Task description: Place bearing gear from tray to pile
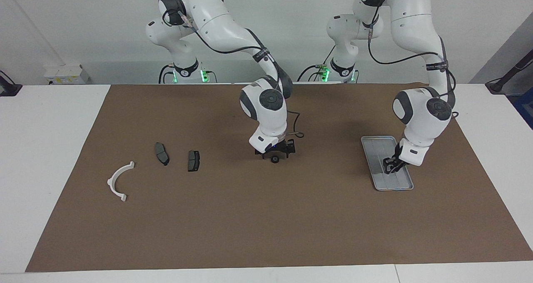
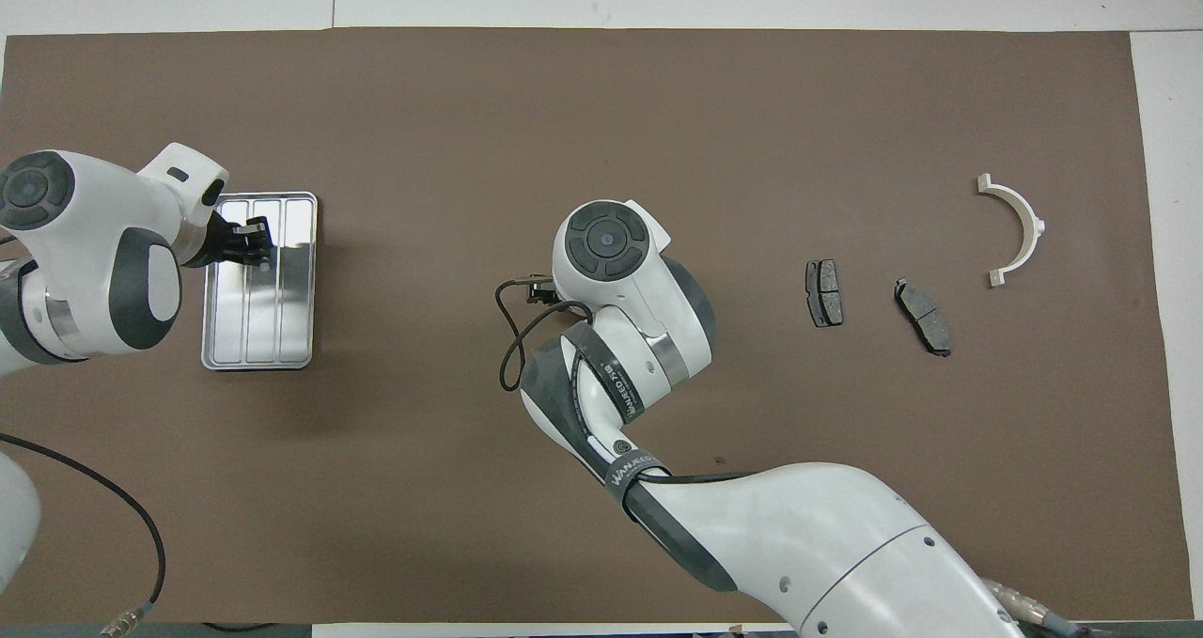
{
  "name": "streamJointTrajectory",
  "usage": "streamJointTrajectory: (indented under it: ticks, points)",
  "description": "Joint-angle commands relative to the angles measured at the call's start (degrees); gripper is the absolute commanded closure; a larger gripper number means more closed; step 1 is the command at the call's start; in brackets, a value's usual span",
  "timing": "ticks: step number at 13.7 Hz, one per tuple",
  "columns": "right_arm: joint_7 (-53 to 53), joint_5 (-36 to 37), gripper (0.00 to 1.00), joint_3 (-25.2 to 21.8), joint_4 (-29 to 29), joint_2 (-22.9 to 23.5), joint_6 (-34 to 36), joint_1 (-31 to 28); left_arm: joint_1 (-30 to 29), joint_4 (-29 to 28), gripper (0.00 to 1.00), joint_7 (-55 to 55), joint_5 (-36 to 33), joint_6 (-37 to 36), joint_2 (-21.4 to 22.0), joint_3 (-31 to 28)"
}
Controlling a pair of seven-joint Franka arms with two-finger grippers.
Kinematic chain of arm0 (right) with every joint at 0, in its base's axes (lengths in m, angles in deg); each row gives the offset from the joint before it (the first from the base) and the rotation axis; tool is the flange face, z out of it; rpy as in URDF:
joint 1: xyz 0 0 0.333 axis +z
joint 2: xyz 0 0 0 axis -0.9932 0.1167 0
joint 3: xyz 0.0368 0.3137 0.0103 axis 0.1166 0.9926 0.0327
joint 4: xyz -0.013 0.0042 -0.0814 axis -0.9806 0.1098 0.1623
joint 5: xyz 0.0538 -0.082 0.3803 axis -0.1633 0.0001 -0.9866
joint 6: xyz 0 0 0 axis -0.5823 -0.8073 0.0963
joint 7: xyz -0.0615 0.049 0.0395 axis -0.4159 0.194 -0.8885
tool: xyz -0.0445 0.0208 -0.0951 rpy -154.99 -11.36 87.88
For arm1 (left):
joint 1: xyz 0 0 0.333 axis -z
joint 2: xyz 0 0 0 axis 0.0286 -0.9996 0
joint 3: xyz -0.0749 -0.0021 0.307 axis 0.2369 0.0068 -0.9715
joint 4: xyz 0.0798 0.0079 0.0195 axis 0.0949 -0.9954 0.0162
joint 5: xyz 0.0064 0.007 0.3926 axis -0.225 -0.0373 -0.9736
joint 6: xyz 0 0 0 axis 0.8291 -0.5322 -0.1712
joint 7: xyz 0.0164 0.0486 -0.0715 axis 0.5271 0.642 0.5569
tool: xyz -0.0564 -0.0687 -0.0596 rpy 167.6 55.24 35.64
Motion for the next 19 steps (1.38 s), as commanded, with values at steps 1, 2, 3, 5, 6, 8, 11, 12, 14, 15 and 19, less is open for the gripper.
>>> streamJointTrajectory:
  ticks: [1, 2, 3, 5, 6, 8, 11, 12, 14, 15, 19]
  points:
    - [-1.05, -1.67, 0.27, 0.29, 1.54, -0.77, -1.46, -0.28, 0.13, -2.72, 0.87, -0.96, 0.73, 2.25, 0.73, -0.23]
    - [-1.04, -1.67, 0.43, 0.29, 1.45, -0.77, -1.46, -0.28, 0.13, -2.63, 0.93, -0.96, 0.73, 2.16, 0.73, -0.23]
    - [-0.96, -1.67, 0.72, 0.29, 1.37, -0.77, -1.46, -0.28, 0.13, -2.46, 0.94, -0.78, 0.73, 1.81, 0.73, -0.23]
    - [-0.95, -1.75, 1.00, 0.29, 1.36, -0.77, -1.37, -0.20, 0.30, -1.84, 0.95, -0.43, 1.17, 1.20, 0.73, -0.15]
    - [-0.95, -1.75, 1.00, 0.29, 1.45, -0.77, -1.37, -0.20, 0.30, -1.67, 0.95, -0.34, 2.04, 0.76, 0.82, -0.15]
    - [-0.87, -1.67, 1.00, 0.29, 1.19, -0.77, -1.11, -0.11, 0.39, -0.88, 0.95, 0.01, 3.10, -0.82, 1.17, -0.15]
    - [-1.04, -1.58, 1.00, 0.20, -0.91, -1.03, 0.55, -0.98, 0.48, 2.98, 0.95, 2.98, 4.16, -6.26, 1.52, 0.47]
    - [-1.13, -1.06, 1.00, 0.03, -2.40, -1.21, 3.00, -1.42, 0.91, 4.12, 0.95, 4.74, 4.16, -7.93, 1.52, 0.56]
    - [-2.79, -0.88, 1.00, -0.15, -3.29, -4.79, 7.84, -4.66, 2.93, 5.89, 0.95, 9.30, 4.16, -9.96, 1.61, 0.56]
    - [-5.93, -0.96, 1.00, -0.15, -3.29, -7.25, 9.95, -7.20, 4.59, 6.24, 0.95, 12.81, 4.16, -10.49, 1.78, 0.56]
    - [-22.52, -1.40, 1.00, -0.15, -4.35, -13.94, 17.68, -20.29, 16.09, 10.00, 0.95, 38.26, 3.99, -14.08, 2.58, 0.38]
